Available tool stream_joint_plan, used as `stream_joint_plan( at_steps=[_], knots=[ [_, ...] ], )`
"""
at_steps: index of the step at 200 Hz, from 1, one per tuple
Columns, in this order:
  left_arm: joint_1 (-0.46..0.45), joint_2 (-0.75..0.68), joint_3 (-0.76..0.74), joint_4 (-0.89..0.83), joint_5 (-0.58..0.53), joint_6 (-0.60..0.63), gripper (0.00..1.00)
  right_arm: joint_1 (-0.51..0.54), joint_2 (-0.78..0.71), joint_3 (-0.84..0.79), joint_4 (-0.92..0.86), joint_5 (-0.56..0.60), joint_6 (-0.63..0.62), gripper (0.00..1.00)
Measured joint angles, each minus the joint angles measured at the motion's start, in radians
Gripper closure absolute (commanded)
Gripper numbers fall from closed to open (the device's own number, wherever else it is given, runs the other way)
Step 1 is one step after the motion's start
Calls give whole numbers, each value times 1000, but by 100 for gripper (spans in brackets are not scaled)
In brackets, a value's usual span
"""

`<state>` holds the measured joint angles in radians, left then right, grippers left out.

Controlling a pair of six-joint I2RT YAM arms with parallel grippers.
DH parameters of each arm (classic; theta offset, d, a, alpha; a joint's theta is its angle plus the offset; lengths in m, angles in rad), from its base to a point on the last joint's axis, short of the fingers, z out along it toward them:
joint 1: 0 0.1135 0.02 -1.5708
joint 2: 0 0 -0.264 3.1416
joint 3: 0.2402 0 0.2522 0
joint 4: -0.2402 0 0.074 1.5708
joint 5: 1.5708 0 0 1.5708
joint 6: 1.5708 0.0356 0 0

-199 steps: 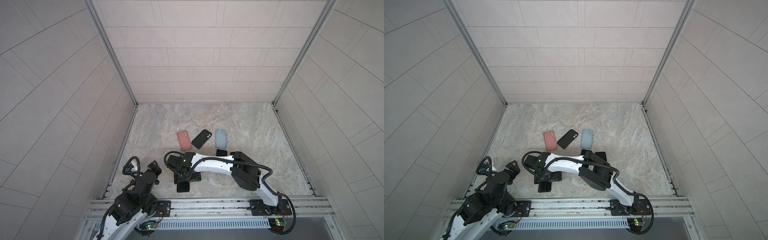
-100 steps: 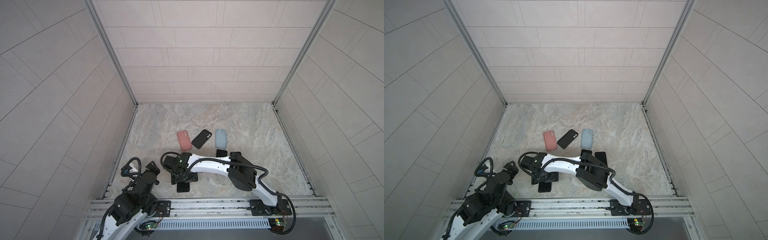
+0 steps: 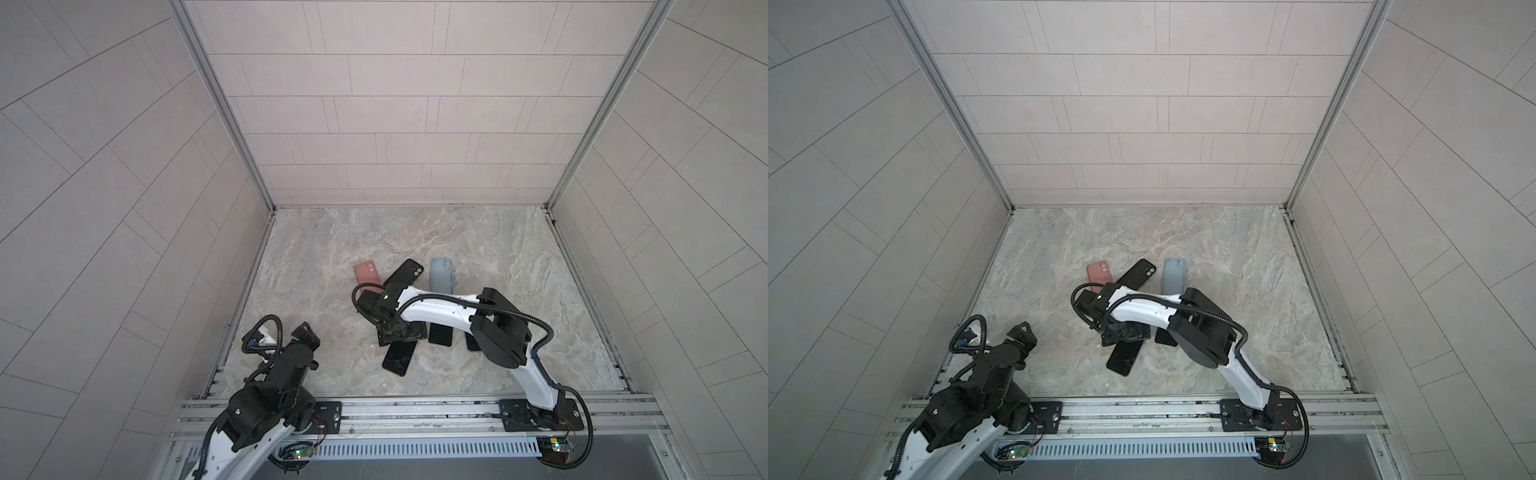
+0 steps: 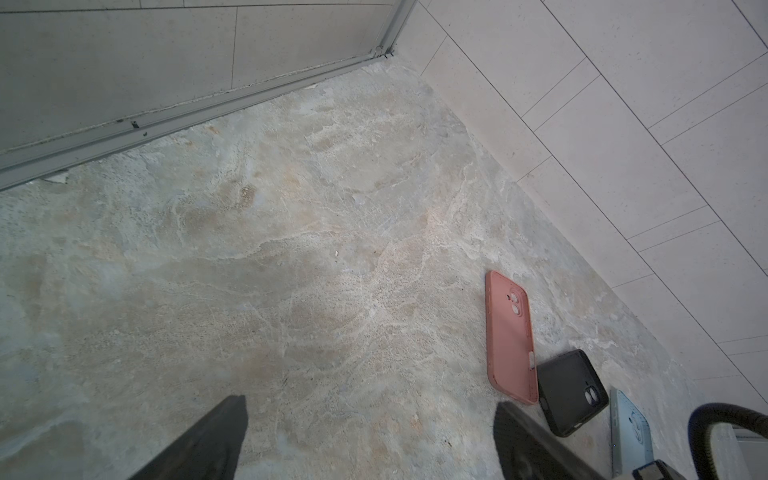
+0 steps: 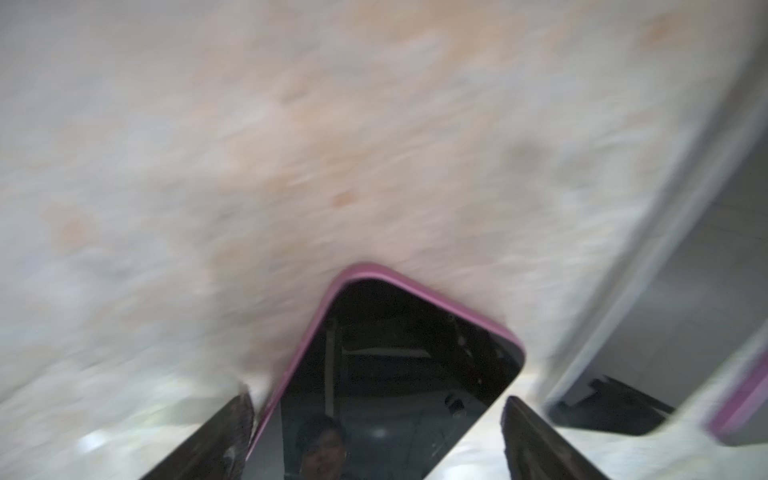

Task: Put the phone into the phone case

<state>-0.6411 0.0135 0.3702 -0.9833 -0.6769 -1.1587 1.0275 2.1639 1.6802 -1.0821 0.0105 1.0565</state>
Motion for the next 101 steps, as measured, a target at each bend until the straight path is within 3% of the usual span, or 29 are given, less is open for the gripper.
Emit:
stream_joint_plan(
  at_steps=[42, 101],
  knots=[
    [0, 0, 0, 4, 3, 4, 0, 10, -58, -96, 37, -11, -11, 0],
    [0, 0, 0, 22, 10, 15, 0, 18, -115, -202, 150, -140, 117, 6]
  ],
)
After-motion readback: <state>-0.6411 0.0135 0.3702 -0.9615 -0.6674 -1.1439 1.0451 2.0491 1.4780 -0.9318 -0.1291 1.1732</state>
